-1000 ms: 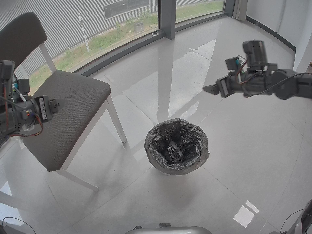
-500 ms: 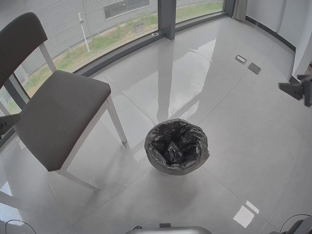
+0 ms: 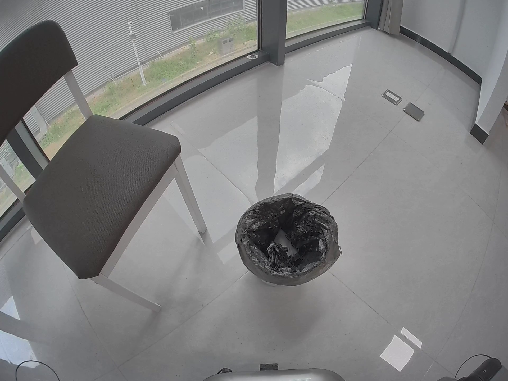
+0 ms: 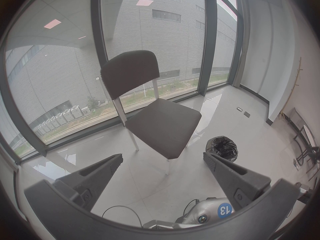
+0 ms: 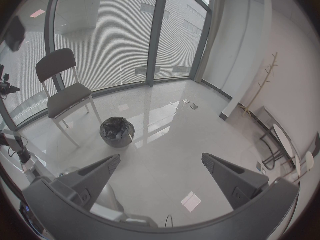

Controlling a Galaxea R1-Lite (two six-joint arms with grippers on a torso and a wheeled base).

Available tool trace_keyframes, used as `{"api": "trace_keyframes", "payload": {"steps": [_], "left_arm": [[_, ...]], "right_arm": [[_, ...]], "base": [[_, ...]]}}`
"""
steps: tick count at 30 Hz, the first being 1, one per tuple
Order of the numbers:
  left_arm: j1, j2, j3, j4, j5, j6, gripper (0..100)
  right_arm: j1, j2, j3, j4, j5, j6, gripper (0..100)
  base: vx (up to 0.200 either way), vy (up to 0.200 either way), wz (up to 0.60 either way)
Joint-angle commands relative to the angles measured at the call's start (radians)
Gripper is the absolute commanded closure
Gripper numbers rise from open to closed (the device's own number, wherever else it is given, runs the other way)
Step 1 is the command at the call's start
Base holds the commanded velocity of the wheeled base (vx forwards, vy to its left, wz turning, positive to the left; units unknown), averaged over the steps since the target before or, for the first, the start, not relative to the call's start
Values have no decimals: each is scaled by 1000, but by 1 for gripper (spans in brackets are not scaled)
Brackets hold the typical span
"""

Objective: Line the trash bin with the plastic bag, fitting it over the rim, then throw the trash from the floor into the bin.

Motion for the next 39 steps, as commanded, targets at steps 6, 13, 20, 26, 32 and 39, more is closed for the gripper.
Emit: {"api": "trace_keyframes", "payload": {"steps": [6,13,20,26,32,39], "left_arm": [[19,-245,30,70,5,2,0],[23,-262,-23,154,10,13,0],[17,-262,-120,252,10,18,0],[14,-278,-125,260,10,19,0],[14,-305,-120,272,8,19,0],[-6,-336,-115,272,11,21,0]], "right_arm": [[-94,-271,357,-170,37,39,0],[-94,-271,777,-747,37,41,0],[-77,-300,860,-876,93,56,0],[-57,-342,863,-881,215,24,0],[-57,-343,870,-894,234,50,0],[-57,-343,875,-894,131,99,0]], "base": [[0,0,0],[0,0,0],[0,0,0],[0,0,0],[0,0,0],[0,0,0]]}}
